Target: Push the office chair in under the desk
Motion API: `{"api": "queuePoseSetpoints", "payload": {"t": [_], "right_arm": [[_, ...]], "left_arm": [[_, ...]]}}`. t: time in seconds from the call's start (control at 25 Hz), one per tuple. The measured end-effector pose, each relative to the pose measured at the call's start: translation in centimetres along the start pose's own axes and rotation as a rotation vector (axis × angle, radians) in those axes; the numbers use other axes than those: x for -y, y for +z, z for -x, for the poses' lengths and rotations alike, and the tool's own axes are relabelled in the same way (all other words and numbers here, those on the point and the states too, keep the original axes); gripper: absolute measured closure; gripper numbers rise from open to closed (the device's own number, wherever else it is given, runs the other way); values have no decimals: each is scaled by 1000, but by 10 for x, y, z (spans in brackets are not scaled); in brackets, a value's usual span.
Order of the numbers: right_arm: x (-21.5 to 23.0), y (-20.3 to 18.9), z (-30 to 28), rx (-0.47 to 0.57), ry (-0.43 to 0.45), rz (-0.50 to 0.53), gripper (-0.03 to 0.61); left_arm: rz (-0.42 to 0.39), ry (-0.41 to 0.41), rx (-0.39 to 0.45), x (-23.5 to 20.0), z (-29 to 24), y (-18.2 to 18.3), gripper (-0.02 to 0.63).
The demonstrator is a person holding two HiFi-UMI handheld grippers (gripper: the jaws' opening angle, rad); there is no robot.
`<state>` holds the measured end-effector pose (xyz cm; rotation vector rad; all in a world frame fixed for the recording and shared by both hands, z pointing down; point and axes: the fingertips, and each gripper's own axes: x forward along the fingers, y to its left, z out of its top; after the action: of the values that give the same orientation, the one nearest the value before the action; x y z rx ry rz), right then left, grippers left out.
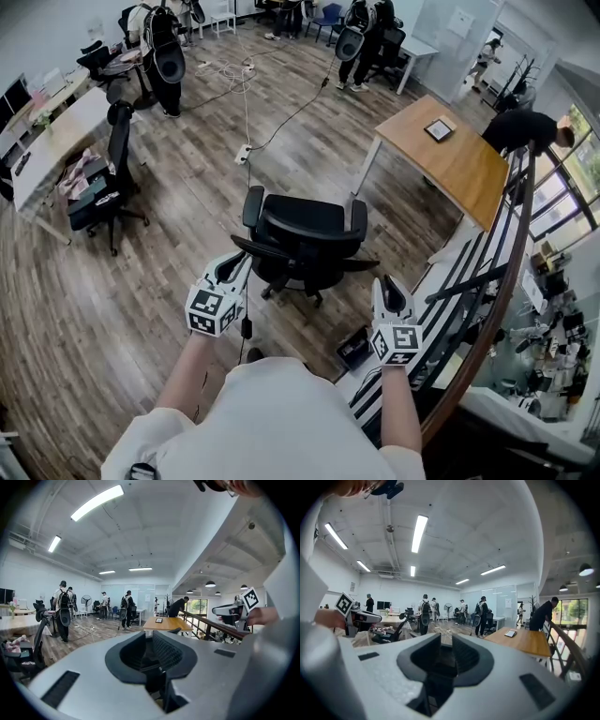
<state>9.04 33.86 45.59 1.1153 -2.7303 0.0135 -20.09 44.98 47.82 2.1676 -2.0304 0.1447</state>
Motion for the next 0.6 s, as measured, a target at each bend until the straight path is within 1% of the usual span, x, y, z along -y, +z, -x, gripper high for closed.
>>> {"api": "queuePoseSetpoints", "payload": {"t": [0.28, 0.36, 0.6], "right_arm": [[-7, -3, 0, -11, -24, -15, 457], [-8, -4, 1, -17, -34, -15, 456], [-18, -10, 2, -46, -65, 8, 456]], "left_arm": [[-4, -21, -16, -9, 2, -5, 518], [-9, -27, -23, -13, 1, -6, 489], [-13, -59, -43, -24, 3, -12, 488]]}}
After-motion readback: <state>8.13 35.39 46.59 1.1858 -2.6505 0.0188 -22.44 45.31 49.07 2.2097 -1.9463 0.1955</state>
